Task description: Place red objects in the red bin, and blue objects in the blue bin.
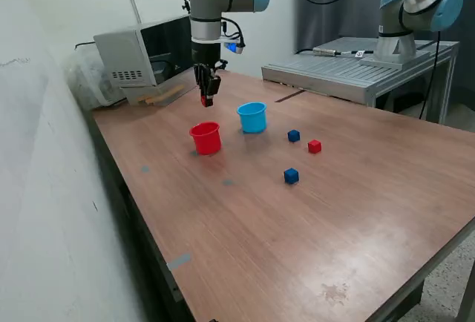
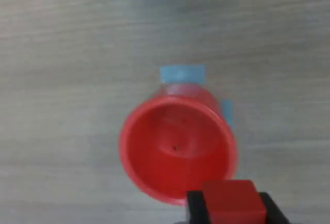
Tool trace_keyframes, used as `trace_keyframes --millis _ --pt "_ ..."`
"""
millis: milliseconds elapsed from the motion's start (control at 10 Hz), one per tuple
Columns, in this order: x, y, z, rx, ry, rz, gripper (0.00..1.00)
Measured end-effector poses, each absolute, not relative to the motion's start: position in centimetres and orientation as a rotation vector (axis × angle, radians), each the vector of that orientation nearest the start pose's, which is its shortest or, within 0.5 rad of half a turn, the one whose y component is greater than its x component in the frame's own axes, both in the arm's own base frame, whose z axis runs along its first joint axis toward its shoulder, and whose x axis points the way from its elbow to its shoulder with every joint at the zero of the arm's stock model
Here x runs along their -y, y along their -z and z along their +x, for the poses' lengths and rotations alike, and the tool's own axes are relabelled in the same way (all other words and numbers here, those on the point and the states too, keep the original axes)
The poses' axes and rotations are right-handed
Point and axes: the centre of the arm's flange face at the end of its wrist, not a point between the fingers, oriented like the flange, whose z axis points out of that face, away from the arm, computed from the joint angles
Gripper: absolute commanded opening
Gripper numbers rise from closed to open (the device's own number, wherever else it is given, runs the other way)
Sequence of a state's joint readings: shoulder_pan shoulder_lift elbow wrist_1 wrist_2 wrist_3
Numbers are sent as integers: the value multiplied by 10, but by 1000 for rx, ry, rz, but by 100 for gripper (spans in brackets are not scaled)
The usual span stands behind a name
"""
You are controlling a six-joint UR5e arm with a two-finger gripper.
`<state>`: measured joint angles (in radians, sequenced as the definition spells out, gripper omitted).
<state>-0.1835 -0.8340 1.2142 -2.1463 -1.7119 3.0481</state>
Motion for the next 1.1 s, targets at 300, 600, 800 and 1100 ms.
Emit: trace_keyframes --millis 300,600,800,1100 --pt "-43 -233 -775 -2332 -347 -2061 0" --pt "-45 -215 -780 -2329 -332 -2058 0" --pt "-45 -205 -785 -2327 -326 -2060 0" --pt "-48 -200 -794 -2332 -340 -2060 0"
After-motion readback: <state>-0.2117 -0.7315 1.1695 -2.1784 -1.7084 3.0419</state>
